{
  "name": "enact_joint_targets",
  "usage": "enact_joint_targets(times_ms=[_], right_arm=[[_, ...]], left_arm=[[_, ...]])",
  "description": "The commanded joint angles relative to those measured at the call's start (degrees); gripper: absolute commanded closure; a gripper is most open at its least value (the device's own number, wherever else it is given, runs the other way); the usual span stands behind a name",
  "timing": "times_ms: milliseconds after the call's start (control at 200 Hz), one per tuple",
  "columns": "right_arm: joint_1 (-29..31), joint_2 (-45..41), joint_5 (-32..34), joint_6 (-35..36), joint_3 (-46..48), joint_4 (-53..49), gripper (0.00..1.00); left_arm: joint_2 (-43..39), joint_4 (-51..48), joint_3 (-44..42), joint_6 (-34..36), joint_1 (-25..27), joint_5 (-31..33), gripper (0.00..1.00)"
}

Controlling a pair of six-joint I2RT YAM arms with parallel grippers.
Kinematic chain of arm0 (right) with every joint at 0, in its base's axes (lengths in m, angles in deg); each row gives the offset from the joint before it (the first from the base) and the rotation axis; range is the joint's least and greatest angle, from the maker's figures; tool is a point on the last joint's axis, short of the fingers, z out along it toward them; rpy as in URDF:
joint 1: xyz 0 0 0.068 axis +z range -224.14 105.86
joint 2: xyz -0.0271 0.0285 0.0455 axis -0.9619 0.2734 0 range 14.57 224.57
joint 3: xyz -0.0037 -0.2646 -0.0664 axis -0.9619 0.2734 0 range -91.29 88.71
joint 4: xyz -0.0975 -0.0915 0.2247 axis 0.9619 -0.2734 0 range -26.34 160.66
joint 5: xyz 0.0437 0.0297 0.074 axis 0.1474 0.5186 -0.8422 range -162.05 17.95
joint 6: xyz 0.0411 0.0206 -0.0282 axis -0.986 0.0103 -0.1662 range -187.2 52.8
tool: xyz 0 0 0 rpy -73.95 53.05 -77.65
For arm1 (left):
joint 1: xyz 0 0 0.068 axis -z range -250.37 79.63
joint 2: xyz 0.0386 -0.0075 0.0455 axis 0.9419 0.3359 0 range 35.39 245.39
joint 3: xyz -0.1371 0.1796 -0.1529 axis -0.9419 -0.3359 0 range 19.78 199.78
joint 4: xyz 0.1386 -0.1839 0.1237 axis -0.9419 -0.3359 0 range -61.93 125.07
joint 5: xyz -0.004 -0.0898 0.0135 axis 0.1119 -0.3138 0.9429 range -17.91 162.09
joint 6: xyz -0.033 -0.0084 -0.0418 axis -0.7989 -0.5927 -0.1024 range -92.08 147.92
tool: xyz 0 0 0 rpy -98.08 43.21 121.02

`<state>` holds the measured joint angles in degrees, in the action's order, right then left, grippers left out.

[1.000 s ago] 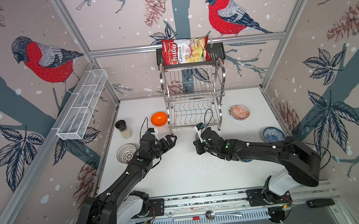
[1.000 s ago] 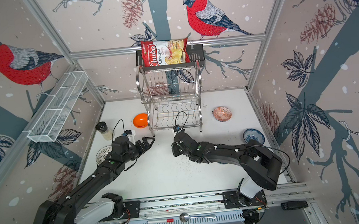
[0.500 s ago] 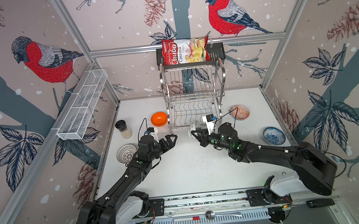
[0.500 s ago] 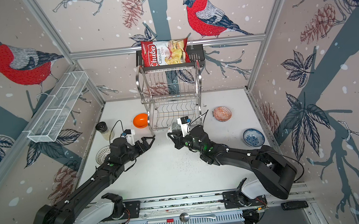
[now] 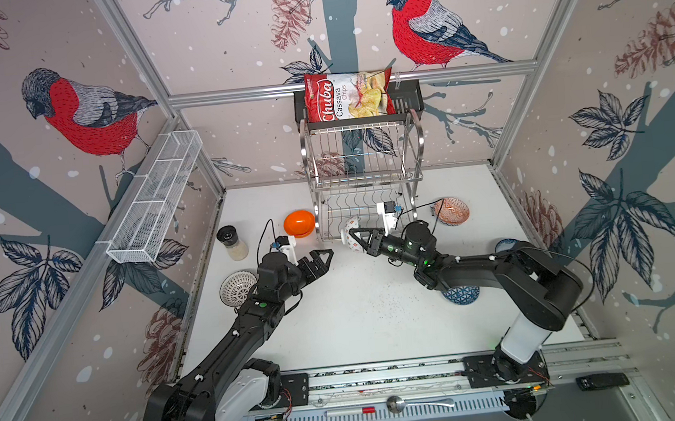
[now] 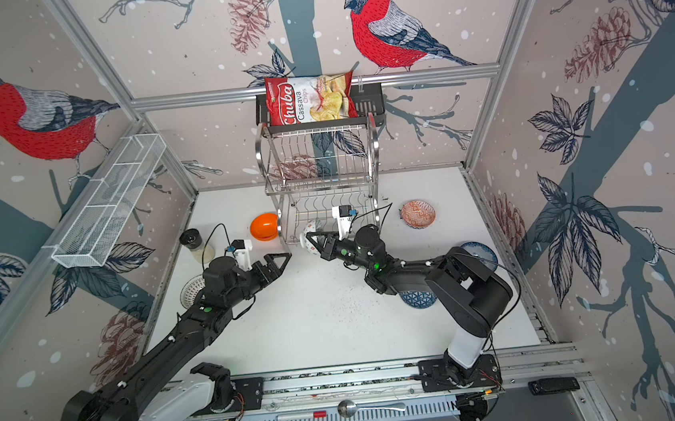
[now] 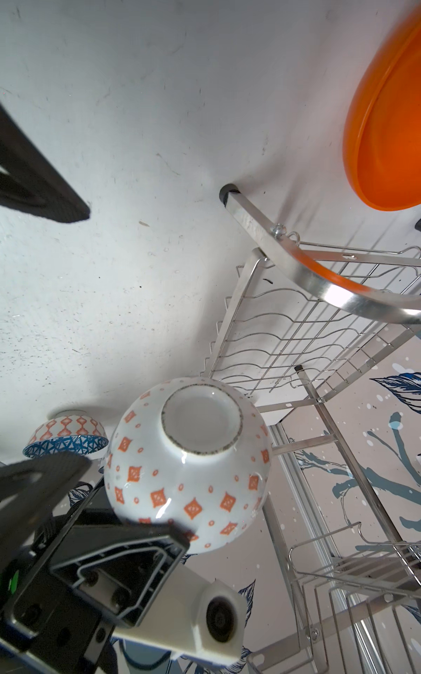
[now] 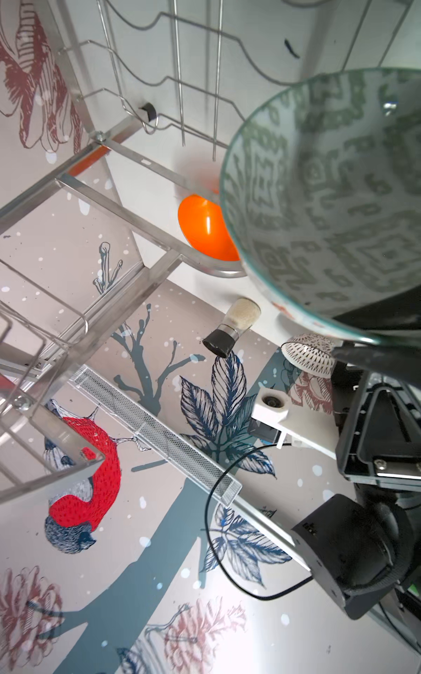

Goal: Load the bowls into the dish rack
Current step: 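Lift green bowl with right gripper and insert it into rack slots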

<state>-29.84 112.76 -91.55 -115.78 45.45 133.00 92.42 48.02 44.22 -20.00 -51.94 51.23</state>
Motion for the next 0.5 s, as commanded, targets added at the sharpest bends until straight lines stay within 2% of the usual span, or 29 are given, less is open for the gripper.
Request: enact_joint_targets(times_ms=[0, 495], right_arm=[[-0.27, 1.52, -0.28, -5.12, -1.04, 9.88, 1.00], [-2.01, 9.51, 1.43, -14.57, -10.22, 6.53, 1.00]], left_arm=[[0.12, 1.03, 0.69, 1.20, -0.19, 0.43, 0.02], [0.62, 1.71, 2.26, 1.27, -0.61, -1.04, 0.02]])
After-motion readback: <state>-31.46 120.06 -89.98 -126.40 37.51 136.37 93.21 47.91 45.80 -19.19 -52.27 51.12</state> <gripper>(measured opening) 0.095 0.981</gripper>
